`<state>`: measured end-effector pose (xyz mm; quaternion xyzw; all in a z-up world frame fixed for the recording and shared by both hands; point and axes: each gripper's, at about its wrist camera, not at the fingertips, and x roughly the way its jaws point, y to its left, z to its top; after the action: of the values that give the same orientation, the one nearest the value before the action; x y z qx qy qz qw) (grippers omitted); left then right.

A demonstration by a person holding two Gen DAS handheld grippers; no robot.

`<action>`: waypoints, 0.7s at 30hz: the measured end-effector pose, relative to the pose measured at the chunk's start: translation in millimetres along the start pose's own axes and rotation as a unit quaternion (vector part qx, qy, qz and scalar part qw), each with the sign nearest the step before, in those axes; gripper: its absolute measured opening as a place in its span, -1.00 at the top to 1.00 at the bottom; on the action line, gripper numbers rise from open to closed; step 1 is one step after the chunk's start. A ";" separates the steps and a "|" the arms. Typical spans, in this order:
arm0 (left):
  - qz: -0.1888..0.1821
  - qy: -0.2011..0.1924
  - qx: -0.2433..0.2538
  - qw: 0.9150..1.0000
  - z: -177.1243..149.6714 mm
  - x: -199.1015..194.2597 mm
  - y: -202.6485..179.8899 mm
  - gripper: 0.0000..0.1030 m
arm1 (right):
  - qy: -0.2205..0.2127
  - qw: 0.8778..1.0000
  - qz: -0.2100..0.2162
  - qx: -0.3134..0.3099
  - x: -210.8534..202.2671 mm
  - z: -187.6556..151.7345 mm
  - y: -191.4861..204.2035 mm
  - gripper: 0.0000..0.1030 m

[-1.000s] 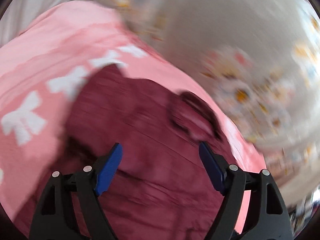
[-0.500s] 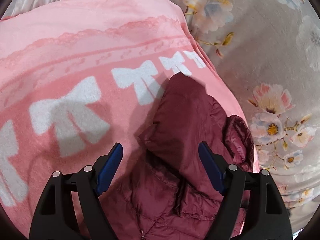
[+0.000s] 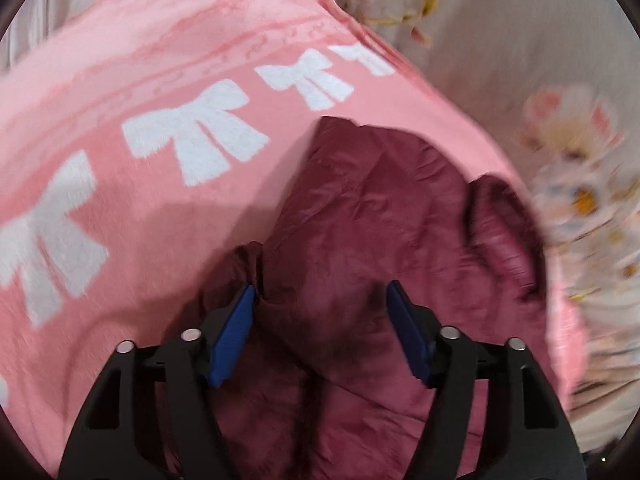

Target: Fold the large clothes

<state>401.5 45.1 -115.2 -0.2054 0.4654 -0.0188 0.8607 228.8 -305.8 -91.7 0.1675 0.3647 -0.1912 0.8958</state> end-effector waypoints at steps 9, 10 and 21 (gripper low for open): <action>0.101 -0.057 0.109 0.987 -24.2 18.6 -18.5 -0.22 | 0.029 0.999 -0.031 -0.025 25.0 -24.4 0.3 0.94; 0.110 -0.065 0.117 0.985 -27.2 18.7 -20.4 -0.22 | 0.029 0.999 -0.035 -0.030 24.7 -24.4 2.1 0.93; 0.045 -0.101 0.095 0.989 -15.6 -53.3 -23.0 -0.18 | -0.043 0.999 -0.008 0.029 -46.0 -4.4 -12.8 0.73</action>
<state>362.4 30.7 -71.9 -0.1020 0.3813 -0.0031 0.9188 189.9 -304.9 -63.8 0.1822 0.3217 -0.2155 0.9038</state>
